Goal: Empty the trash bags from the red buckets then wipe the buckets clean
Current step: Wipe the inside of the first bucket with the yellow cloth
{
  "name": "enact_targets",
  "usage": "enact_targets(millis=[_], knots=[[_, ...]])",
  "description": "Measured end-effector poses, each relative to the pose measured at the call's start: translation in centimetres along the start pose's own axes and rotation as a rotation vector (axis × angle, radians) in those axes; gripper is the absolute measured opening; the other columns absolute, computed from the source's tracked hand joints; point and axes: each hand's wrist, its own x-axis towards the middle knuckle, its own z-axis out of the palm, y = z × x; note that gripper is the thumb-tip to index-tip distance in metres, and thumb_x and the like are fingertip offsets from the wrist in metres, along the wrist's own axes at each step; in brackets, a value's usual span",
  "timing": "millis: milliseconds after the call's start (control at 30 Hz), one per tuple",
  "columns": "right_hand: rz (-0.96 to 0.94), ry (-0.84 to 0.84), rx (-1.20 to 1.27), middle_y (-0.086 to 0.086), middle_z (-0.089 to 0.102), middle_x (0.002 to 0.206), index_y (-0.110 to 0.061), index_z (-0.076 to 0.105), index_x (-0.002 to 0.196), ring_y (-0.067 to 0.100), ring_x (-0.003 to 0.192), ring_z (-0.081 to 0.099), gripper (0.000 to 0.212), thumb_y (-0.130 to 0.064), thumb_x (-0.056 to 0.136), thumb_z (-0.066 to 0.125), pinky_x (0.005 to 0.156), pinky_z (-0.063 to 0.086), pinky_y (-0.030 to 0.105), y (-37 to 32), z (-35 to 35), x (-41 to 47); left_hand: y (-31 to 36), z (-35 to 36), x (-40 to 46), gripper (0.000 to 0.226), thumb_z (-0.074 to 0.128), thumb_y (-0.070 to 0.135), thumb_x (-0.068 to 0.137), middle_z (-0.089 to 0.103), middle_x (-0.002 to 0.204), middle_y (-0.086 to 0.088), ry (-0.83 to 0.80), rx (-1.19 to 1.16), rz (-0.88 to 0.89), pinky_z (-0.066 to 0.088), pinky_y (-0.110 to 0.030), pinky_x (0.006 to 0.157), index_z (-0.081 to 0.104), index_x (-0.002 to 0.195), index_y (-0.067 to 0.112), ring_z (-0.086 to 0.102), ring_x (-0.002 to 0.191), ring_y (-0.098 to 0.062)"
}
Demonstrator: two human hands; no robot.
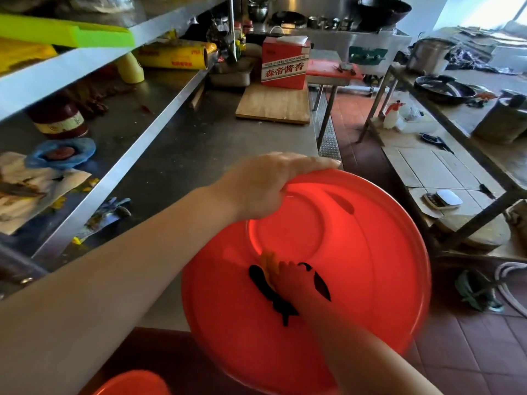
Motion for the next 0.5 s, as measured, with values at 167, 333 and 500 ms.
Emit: enact_targets(millis=[167,333,500], knots=[[-0.107,-0.001,0.09,0.012,0.051,0.139,-0.011,0.04,0.142,0.031,0.125,0.052,0.053,-0.046,0.103,0.033,0.095,0.041,0.039,0.1,-0.8,-3.2,0.1,-0.2,-0.5,0.066,0.058,0.011,0.094,0.052,0.142,0.02,0.035,-0.017,-0.007,0.03,-0.007,0.084,0.039,0.145,0.05,0.047,0.125,-0.001],[-0.162,-0.051,0.21,0.011,0.061,0.129,-0.016,0.051,0.133,0.033,0.114,0.059,0.057,-0.057,0.096,0.038,0.088,0.045,0.039,0.1,0.1,-6.8,0.6,-0.2,-0.1,0.065,0.059,0.016,0.094,0.054,0.139,0.021,-0.008,-0.015,0.001,0.033,-0.015,0.087,0.039,0.142,0.054,0.051,0.122,-0.003],[-0.242,-0.037,0.278,0.008,0.066,0.115,-0.02,0.059,0.114,0.032,0.105,0.063,0.051,-0.062,0.088,0.045,0.084,0.05,0.041,0.4,-0.7,-12.2,-0.1,-1.4,0.8,0.065,0.057,0.012,0.088,0.057,0.139,0.011,-0.07,-0.069,0.009,0.031,-0.012,0.093,0.045,0.143,0.045,0.052,0.124,-0.009]])
